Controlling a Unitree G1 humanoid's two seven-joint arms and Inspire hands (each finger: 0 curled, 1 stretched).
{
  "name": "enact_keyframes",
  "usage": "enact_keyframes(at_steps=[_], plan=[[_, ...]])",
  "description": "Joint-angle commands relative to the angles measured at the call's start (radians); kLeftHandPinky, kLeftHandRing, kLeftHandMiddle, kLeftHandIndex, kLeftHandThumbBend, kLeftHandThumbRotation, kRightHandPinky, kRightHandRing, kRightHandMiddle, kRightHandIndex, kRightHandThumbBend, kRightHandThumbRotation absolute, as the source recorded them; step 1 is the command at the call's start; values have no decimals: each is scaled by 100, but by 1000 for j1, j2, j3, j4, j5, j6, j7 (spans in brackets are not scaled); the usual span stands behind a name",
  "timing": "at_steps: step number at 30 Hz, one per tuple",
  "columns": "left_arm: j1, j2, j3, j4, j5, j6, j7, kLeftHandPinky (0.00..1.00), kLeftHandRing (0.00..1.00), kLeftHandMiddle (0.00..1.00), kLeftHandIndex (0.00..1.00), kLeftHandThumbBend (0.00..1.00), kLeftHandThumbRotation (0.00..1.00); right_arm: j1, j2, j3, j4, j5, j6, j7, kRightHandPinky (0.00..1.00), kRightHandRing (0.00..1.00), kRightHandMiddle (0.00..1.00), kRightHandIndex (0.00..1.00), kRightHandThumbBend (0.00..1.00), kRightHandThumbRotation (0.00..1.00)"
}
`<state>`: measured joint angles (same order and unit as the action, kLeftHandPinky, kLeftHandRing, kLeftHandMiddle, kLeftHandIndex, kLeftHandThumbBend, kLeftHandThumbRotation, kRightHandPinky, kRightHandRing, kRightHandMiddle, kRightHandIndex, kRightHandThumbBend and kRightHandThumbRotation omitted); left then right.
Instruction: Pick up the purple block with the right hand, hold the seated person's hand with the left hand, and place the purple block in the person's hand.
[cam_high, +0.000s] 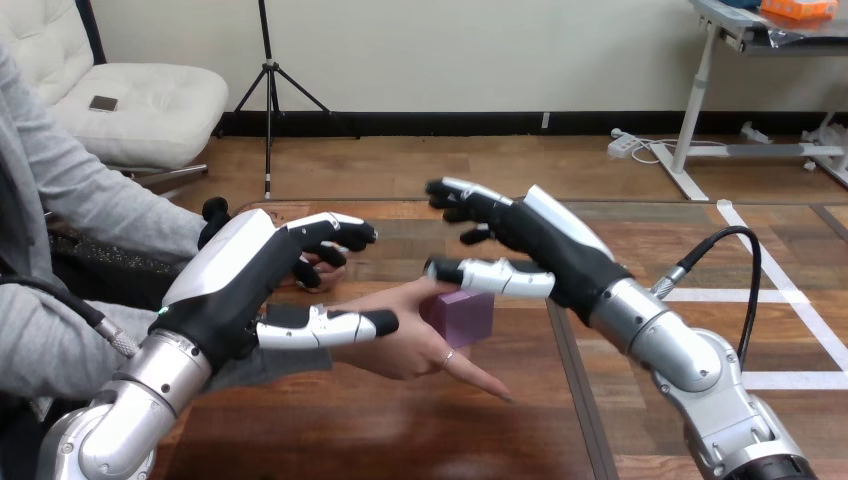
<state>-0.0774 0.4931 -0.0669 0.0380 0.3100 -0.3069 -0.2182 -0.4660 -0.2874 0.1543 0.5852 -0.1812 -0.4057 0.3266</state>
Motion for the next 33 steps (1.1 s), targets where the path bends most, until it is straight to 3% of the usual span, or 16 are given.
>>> enact_keyframes(at_steps=[1, 4, 8, 18, 21, 26, 33], plan=[[-18, -41, 33, 12, -106, -65, 0, 60, 76, 79, 77, 80, 69, -11, -18, -59, -52, 51, -34, -17, 85, 92, 91, 91, 100, 98], [-13, -66, 40, 38, -171, -102, -2, 60, 76, 79, 76, 79, 71, 2, -19, -71, -64, 66, -45, -24, 85, 92, 91, 91, 100, 99], [-2, -95, 49, 53, -236, -131, 0, 61, 78, 79, 76, 85, 79, 18, -17, -89, -75, 94, -59, -21, 87, 92, 91, 90, 100, 100], [37, -166, 72, 74, -312, -229, 21, 62, 75, 78, 76, 92, 92, 83, -14, -130, -118, 170, -101, -5, 89, 93, 91, 91, 100, 100], [60, -183, 78, 62, -327, -231, 23, 61, 76, 78, 76, 94, 94, 111, -9, -145, -140, 199, -105, 0, 89, 92, 91, 91, 100, 100], [102, -222, 80, 58, -413, -251, -6, 61, 79, 80, 79, 94, 96, 159, -5, -165, -179, 247, -112, 19, 89, 92, 92, 92, 100, 100], [179, -278, 70, -2, -500, -213, -10, 73, 85, 83, 83, 94, 97, 236, 17, -191, -250, 329, -92, 36, 90, 92, 93, 93, 100, 100]])
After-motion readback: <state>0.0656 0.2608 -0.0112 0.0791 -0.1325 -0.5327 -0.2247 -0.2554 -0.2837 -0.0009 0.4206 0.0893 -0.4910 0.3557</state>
